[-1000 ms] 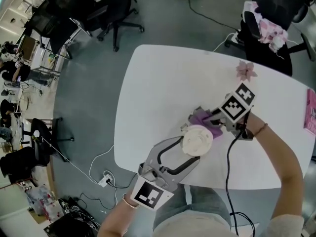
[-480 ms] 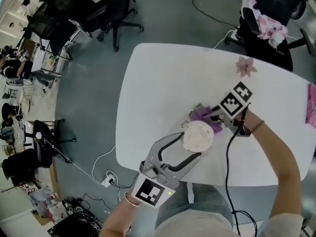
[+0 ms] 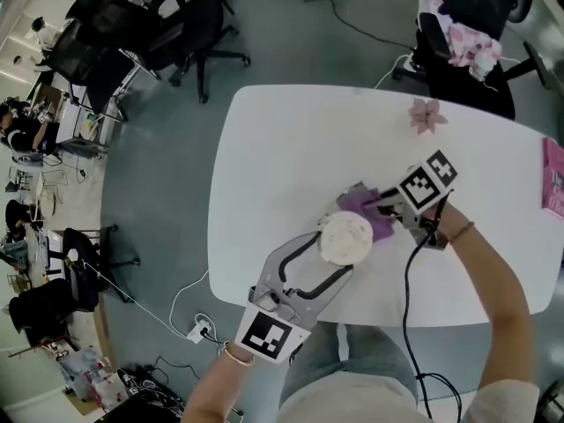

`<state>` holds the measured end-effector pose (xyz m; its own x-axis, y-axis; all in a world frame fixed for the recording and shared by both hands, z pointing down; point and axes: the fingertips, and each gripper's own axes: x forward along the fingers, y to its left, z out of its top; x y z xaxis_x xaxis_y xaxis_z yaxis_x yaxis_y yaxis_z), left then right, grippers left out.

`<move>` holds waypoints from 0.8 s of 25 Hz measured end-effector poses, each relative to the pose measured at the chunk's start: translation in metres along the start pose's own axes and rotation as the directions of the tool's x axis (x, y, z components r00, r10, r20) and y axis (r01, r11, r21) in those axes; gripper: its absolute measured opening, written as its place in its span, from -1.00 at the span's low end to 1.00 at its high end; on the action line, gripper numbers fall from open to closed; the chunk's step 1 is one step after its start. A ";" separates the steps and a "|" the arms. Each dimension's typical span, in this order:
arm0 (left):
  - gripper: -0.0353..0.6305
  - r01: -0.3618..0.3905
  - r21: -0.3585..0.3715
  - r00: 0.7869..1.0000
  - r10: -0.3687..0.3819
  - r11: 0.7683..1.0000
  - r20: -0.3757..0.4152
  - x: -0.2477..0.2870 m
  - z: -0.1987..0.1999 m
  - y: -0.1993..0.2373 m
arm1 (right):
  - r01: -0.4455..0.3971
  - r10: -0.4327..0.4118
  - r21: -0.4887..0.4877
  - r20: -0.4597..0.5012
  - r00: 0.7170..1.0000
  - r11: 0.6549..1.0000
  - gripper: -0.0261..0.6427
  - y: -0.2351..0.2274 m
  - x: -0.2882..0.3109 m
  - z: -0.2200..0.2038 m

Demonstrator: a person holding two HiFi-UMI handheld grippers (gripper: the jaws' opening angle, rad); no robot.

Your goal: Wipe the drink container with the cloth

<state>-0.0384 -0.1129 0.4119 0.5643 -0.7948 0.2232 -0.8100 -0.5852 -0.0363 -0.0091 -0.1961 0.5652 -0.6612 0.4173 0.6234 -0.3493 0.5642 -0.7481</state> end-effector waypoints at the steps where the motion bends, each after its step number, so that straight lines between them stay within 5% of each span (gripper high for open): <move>1: -0.05 -0.001 -0.002 1.000 0.001 1.000 0.000 0.000 0.000 0.000 | -0.004 0.004 0.014 0.027 1.000 1.000 -0.71 0.003 -0.006 -0.002; 5: -0.05 -0.029 -0.105 0.998 0.023 0.994 -0.055 -0.005 -0.013 0.000 | 0.037 -0.043 0.037 0.186 0.982 0.999 -0.71 0.015 -0.035 -0.008; 9: -0.05 -0.035 -0.116 0.997 0.026 0.993 -0.077 -0.004 -0.015 -0.002 | 0.109 -0.120 0.051 0.352 0.928 0.993 -0.71 0.028 -0.069 -0.019; 13: -0.05 -0.031 -0.104 0.996 0.022 0.994 -0.086 0.002 -0.013 -0.004 | 0.079 -0.132 0.123 0.529 0.838 0.989 -0.71 0.048 -0.105 -0.037; 20: -0.05 -0.004 -0.027 0.999 0.002 1.000 -0.051 0.002 -0.010 -0.003 | -0.106 -0.096 0.223 0.736 0.670 0.969 -0.71 0.093 -0.132 -0.070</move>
<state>-0.0364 -0.1105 0.4226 0.5535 -0.7870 0.2725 -0.8162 -0.5777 -0.0105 0.0923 -0.1492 0.4290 -0.8983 -0.2989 0.3220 -0.4161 0.3434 -0.8420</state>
